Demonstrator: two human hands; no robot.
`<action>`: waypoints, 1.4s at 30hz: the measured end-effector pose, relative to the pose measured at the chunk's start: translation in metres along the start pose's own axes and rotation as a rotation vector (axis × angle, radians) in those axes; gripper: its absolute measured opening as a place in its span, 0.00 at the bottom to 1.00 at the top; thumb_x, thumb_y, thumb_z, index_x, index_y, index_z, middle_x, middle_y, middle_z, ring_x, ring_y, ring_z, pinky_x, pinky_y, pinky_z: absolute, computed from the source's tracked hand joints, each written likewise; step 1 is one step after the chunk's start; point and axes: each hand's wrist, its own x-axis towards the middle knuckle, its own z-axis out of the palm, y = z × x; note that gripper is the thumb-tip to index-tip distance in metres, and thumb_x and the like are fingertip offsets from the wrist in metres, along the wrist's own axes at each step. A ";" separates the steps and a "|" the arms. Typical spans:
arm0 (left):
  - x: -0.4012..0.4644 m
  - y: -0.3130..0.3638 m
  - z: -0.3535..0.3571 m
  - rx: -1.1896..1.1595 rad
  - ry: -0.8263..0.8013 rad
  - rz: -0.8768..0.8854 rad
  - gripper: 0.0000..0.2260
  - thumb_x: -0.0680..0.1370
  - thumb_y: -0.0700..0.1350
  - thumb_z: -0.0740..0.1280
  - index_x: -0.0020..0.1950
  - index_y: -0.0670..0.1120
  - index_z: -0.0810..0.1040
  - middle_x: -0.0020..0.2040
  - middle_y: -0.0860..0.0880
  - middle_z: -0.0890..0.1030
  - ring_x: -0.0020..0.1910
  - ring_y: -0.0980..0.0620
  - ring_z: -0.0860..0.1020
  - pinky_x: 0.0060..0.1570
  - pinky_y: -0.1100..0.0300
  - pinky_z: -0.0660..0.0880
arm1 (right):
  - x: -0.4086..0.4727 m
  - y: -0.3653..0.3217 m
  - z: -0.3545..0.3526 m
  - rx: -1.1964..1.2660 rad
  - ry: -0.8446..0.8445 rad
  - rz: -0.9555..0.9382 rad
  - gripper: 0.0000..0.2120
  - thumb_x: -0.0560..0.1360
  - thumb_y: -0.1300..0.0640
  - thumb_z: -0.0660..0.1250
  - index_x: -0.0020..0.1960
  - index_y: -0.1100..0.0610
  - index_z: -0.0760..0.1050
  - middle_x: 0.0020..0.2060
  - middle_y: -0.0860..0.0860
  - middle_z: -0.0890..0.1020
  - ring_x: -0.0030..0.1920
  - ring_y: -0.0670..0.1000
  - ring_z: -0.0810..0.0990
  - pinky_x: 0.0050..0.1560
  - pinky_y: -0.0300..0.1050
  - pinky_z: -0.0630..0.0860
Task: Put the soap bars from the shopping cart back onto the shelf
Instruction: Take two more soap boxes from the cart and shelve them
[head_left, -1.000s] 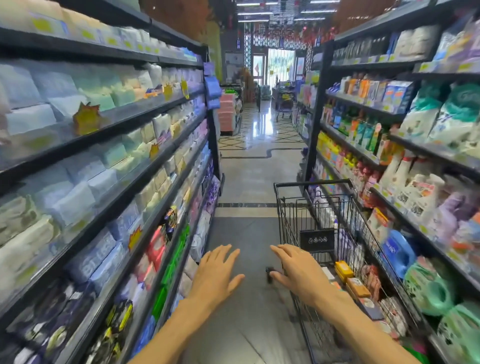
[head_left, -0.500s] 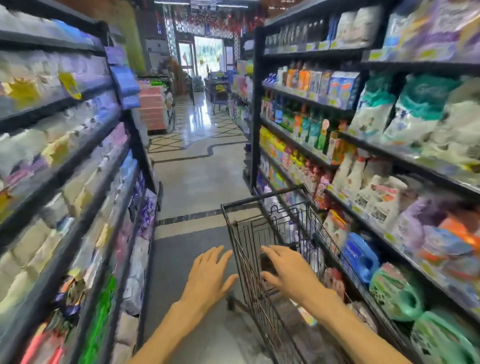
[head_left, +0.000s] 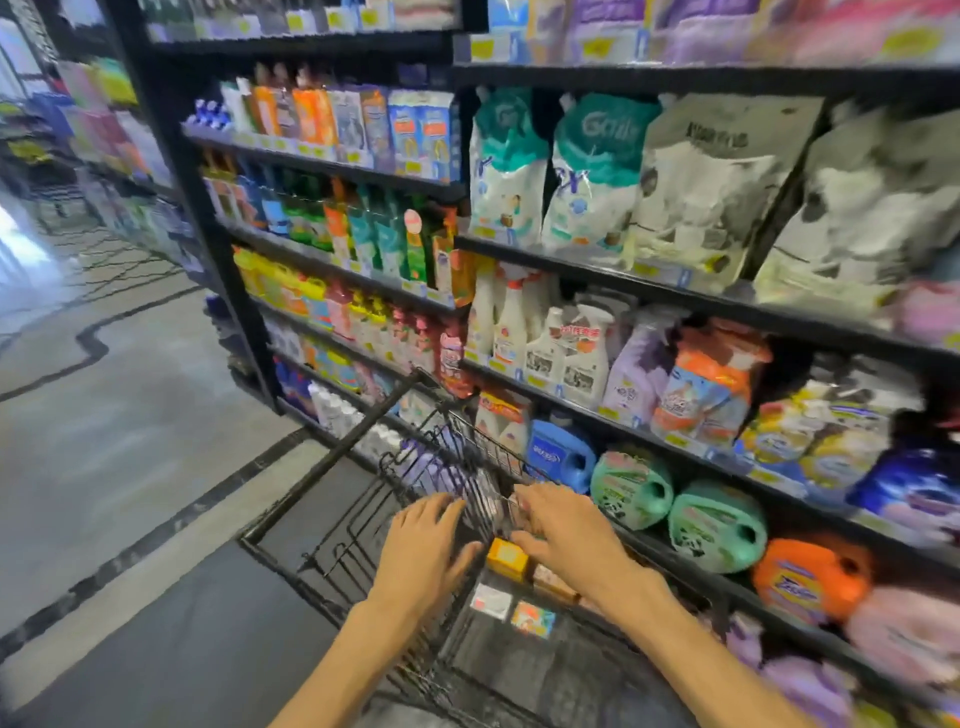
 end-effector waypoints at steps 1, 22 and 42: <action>0.012 -0.003 0.005 -0.003 -0.009 0.033 0.30 0.79 0.65 0.50 0.75 0.50 0.67 0.72 0.49 0.70 0.70 0.47 0.69 0.67 0.51 0.69 | 0.005 0.005 0.004 -0.005 0.001 0.032 0.29 0.76 0.39 0.62 0.74 0.48 0.63 0.65 0.46 0.75 0.65 0.52 0.74 0.59 0.51 0.73; 0.157 -0.050 0.240 -0.073 -0.672 0.117 0.26 0.82 0.59 0.57 0.78 0.50 0.59 0.77 0.45 0.62 0.75 0.43 0.62 0.72 0.46 0.62 | 0.073 0.115 0.199 0.245 -0.371 0.582 0.27 0.80 0.41 0.58 0.76 0.48 0.60 0.69 0.49 0.71 0.68 0.53 0.70 0.66 0.49 0.67; 0.170 -0.093 0.553 0.171 -0.845 0.179 0.29 0.78 0.42 0.67 0.76 0.45 0.60 0.69 0.43 0.67 0.67 0.43 0.67 0.62 0.53 0.71 | 0.042 0.165 0.465 0.353 -0.413 0.788 0.26 0.75 0.53 0.68 0.72 0.55 0.67 0.63 0.55 0.76 0.61 0.59 0.76 0.57 0.54 0.76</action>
